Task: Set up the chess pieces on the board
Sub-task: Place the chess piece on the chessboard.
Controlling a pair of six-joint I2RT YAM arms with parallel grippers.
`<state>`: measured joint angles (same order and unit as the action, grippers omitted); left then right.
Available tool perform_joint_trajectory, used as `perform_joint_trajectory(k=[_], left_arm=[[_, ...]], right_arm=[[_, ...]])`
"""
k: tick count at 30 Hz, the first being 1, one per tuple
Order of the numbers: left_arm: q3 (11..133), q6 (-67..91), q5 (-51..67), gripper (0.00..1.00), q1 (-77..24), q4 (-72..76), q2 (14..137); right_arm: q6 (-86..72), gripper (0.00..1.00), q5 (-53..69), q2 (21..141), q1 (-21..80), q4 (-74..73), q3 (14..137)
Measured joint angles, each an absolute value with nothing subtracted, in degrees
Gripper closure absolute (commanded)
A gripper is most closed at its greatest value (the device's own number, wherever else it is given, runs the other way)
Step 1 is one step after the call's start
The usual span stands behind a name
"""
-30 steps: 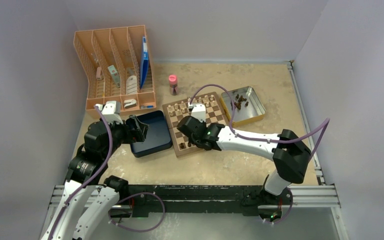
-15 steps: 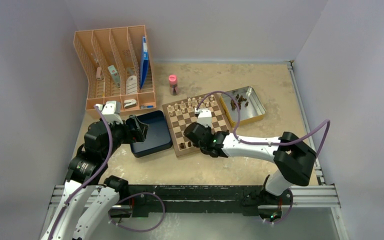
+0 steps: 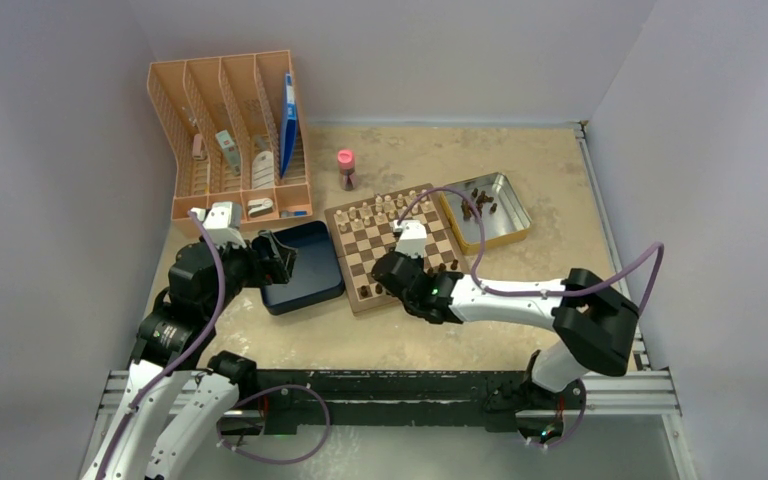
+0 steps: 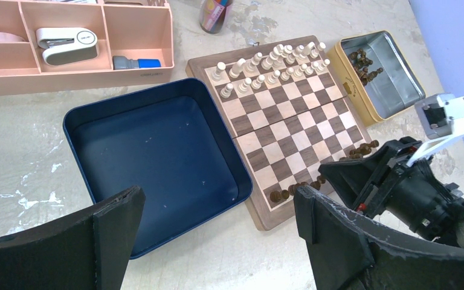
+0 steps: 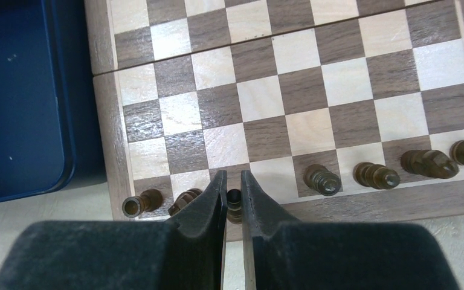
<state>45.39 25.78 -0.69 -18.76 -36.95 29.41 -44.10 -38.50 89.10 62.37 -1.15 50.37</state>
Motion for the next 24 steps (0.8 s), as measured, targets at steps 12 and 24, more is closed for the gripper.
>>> perform_joint_trajectory(k=[12, 24], left_arm=[[45.4, 25.8, -0.7, 0.05, -18.7, -36.9, 29.4], [45.4, 25.8, -0.7, 0.05, -18.8, -36.9, 29.4]], right_arm=[[-42.7, 0.85, -40.9, 85.8, 62.8, 5.7, 45.7], [-42.0, 0.84, -42.1, 87.5, 63.7, 8.2, 45.7]])
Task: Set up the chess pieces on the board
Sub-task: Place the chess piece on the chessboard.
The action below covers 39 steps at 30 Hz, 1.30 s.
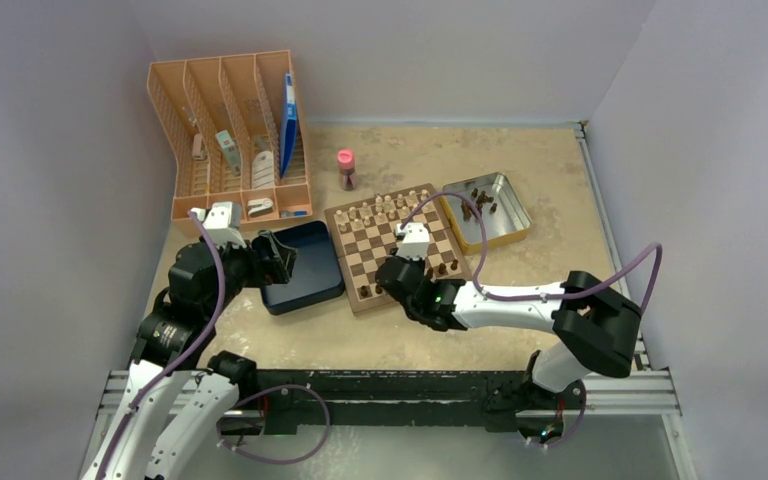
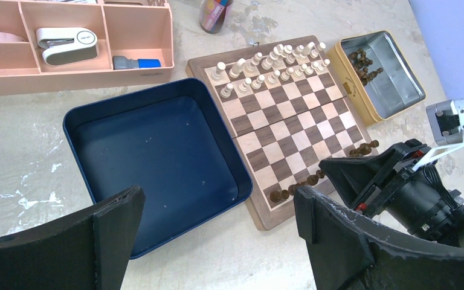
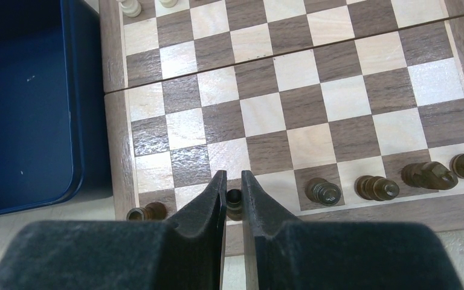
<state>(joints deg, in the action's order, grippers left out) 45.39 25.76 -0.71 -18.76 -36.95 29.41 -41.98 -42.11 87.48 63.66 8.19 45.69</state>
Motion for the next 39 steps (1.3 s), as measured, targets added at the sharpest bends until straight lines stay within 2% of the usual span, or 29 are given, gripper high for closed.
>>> perform_joint_trajectory(k=[29, 34, 39], left_arm=[[45.4, 25.8, -0.7, 0.05, -18.8, -36.9, 29.4], [45.4, 25.8, -0.7, 0.05, -18.8, -36.9, 29.4], [45.4, 25.8, -0.7, 0.05, -18.7, -37.0, 29.4]], right_arm=[[-41.4, 0.83, -43.9, 90.4, 64.2, 9.3, 46.7], [-41.4, 0.82, -43.9, 90.7, 64.4, 9.3, 46.9], [-41.4, 0.75, -44.0, 90.7, 64.6, 9.3, 46.9]])
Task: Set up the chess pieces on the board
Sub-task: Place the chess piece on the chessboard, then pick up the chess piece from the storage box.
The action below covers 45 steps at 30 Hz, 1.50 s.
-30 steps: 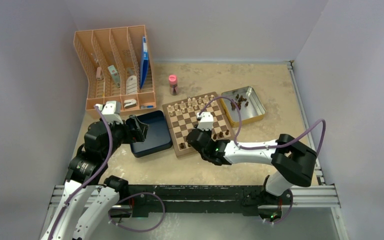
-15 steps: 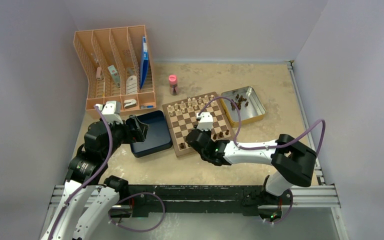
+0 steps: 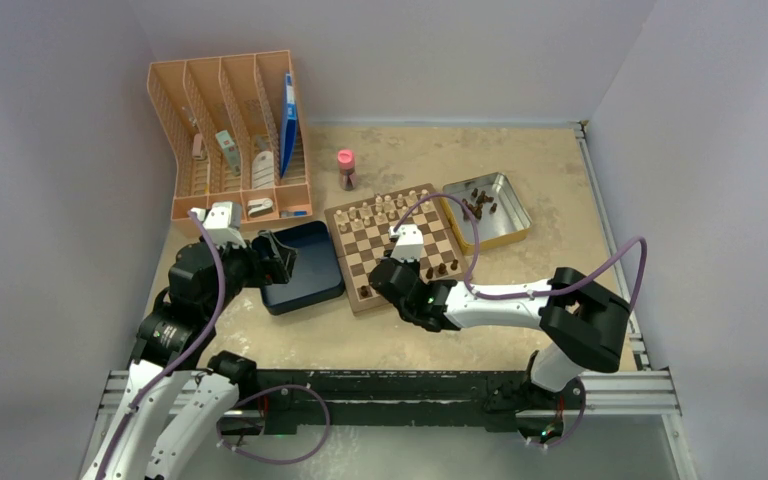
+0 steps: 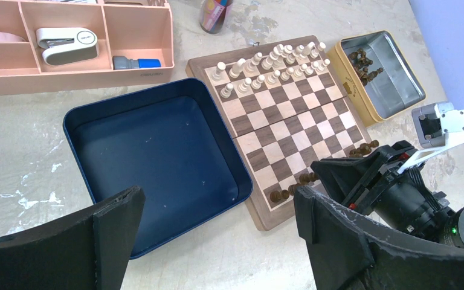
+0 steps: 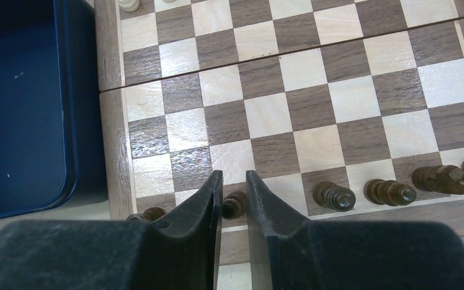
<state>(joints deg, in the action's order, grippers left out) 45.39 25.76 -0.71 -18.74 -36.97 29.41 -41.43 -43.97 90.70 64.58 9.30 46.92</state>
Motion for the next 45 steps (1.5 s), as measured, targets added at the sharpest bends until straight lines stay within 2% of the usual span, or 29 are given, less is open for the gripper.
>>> perform_joint_trajectory(k=[14, 25, 39, 45], left_arm=[[45.4, 25.8, -0.7, 0.05, -18.8, -36.9, 29.4], [45.4, 25.8, -0.7, 0.05, -18.8, -36.9, 29.4], [45.4, 25.8, -0.7, 0.05, -18.8, -36.9, 29.4], [45.4, 25.8, -0.7, 0.05, -18.8, -36.9, 29.4]], right_arm=[[-41.6, 0.73, -43.7, 90.0, 65.0, 6.2, 48.9], [-38.4, 0.73, -44.4, 86.9, 62.9, -0.3, 55.1], [-29.4, 0.71, -37.6, 86.0, 33.5, 0.7, 57.0], [-29.3, 0.68, -34.1, 91.0, 24.4, 0.7, 61.8]])
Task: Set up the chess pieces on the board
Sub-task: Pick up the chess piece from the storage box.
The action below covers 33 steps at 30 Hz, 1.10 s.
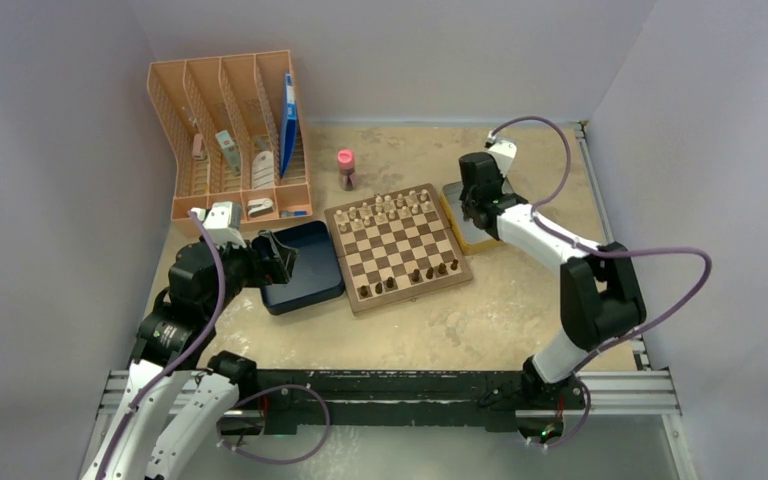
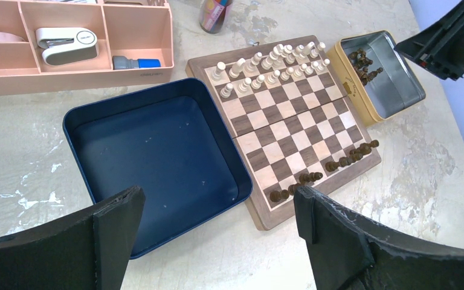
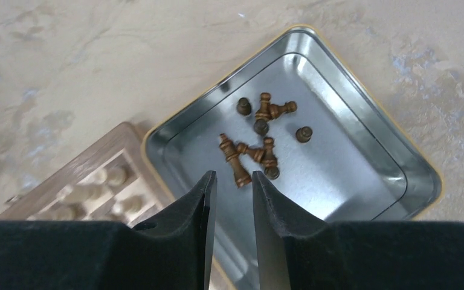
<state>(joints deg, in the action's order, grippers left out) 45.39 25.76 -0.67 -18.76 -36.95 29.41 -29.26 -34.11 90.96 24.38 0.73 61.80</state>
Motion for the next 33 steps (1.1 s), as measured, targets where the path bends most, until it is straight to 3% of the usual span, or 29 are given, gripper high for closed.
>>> perform_joint_trajectory(k=[10, 33], left_arm=[[45.4, 25.5, 0.3, 0.05, -18.8, -36.9, 30.4], [45.2, 24.4, 3.3, 0.05, -18.7, -36.1, 33.2]], right_arm=[[-28.8, 0.68, -28.6, 101.9, 16.7, -0.5, 65.3], [-28.9, 0.76, -22.9, 107.2, 14.7, 0.0, 65.5]])
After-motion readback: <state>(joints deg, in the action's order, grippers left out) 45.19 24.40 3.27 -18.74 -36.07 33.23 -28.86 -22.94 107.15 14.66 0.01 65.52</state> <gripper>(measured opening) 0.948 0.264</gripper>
